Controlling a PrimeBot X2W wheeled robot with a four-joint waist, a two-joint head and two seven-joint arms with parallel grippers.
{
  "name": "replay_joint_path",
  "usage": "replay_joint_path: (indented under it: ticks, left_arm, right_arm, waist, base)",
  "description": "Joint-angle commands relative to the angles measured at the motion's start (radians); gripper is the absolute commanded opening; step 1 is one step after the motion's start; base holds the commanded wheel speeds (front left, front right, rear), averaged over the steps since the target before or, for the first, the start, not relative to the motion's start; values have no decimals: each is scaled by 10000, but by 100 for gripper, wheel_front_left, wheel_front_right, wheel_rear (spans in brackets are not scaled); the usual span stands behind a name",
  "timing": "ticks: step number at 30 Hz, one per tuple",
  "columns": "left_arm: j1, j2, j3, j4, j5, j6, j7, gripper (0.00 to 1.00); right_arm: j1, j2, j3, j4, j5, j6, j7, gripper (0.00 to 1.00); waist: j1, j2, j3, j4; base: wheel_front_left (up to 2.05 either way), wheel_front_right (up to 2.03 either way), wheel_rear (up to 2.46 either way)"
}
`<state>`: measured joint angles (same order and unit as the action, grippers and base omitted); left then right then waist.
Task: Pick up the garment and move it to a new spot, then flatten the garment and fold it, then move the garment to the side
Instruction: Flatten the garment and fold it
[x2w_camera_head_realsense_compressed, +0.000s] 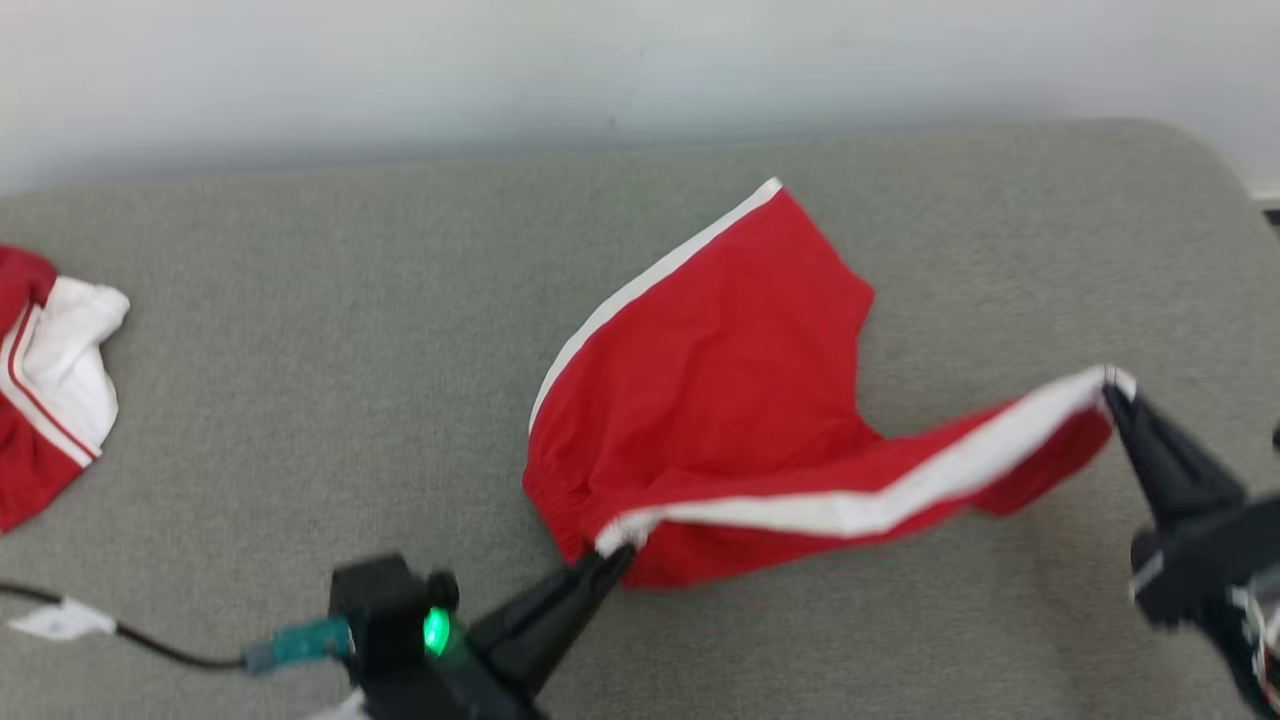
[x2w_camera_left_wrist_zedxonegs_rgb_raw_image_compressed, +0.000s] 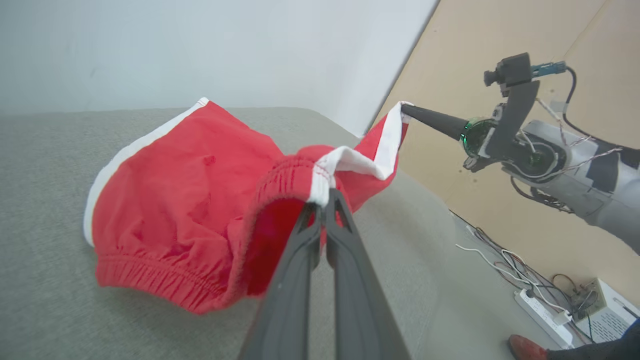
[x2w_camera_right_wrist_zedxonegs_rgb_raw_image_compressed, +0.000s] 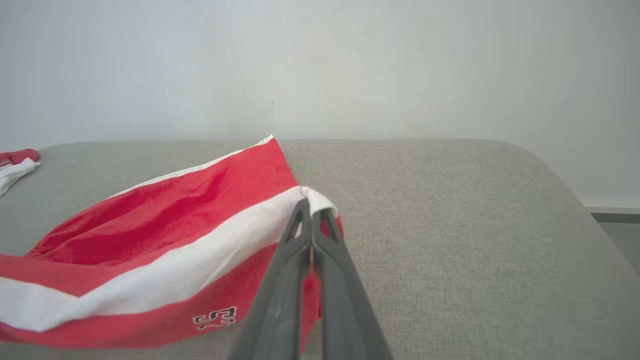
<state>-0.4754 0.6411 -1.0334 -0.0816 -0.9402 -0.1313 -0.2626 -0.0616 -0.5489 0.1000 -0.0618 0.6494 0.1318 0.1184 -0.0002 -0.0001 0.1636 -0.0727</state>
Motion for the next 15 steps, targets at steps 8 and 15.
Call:
replay_joint_path:
  ticks: [8,15]
  left_arm:
    - [-997,-1514,1625,991,-2092,10,-32,0]
    - [-1301,-2185,2234,1913,-2798,10,-32,0]
  right_arm:
    - [-4323,466,595,2619,-1291,-23,382,0]
    - [-6799,915,1364,4575,-1400,-23,216,0]
  waist:
    - [2,1,1708,1150]
    - [2,1,2313,1614]
  base:
    - [0,0,0]
    - [0,0,0]
